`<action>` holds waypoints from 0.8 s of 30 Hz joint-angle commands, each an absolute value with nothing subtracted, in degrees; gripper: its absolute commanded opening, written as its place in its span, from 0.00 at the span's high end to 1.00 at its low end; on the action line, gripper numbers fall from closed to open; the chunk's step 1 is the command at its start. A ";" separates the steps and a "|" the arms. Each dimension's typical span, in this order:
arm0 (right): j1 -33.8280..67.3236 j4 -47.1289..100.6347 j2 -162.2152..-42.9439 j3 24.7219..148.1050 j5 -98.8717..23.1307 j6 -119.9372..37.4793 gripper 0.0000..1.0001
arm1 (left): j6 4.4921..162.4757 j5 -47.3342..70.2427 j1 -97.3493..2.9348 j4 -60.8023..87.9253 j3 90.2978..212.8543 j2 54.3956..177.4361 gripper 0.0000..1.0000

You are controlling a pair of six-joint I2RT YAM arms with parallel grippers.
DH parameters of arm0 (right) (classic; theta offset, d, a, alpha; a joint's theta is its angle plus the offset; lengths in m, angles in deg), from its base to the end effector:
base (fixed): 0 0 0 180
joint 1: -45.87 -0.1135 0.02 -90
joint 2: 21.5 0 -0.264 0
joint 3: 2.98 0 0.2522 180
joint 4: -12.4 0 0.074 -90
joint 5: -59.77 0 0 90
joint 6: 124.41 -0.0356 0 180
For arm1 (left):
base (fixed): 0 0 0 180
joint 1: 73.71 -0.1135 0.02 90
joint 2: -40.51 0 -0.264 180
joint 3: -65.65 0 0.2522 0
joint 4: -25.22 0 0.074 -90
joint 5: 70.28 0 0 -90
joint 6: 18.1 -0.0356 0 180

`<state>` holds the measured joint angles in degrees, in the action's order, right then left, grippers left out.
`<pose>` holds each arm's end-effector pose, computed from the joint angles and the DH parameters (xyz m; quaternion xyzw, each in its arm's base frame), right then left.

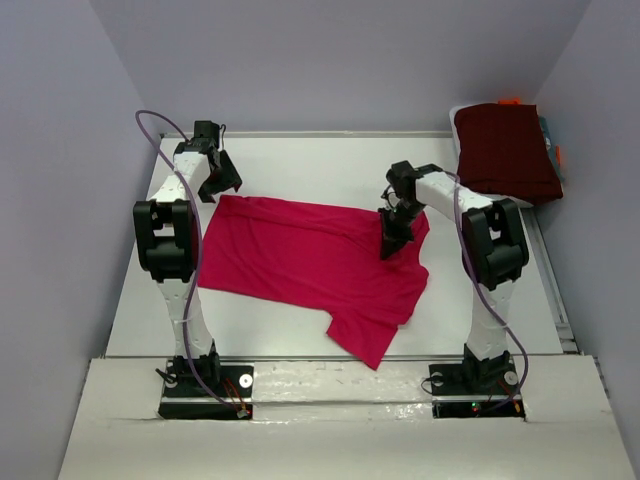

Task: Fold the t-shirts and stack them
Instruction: Fold the flattened tshirt in 1/3 of the way

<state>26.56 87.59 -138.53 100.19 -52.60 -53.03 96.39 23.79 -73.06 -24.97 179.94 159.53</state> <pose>0.3604 0.1406 0.1813 0.0075 -0.9809 -0.1861 0.0553 0.4623 -0.0027 0.2339 -0.2073 0.9301 -0.0325 0.3013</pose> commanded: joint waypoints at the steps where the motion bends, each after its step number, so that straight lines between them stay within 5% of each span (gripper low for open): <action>1: 24.61 89.18 -138.22 100.25 -53.87 -52.34 0.93 | 96.07 23.58 -72.92 -25.72 182.24 156.79 0.25; 21: 23.46 86.80 -132.33 88.91 -51.85 -54.45 0.92 | 96.07 23.14 -72.39 -25.72 182.06 156.44 0.26; 24: 23.46 85.84 -131.37 89.70 -51.24 -55.24 0.77 | 96.16 23.23 -71.86 -25.72 181.89 156.26 0.26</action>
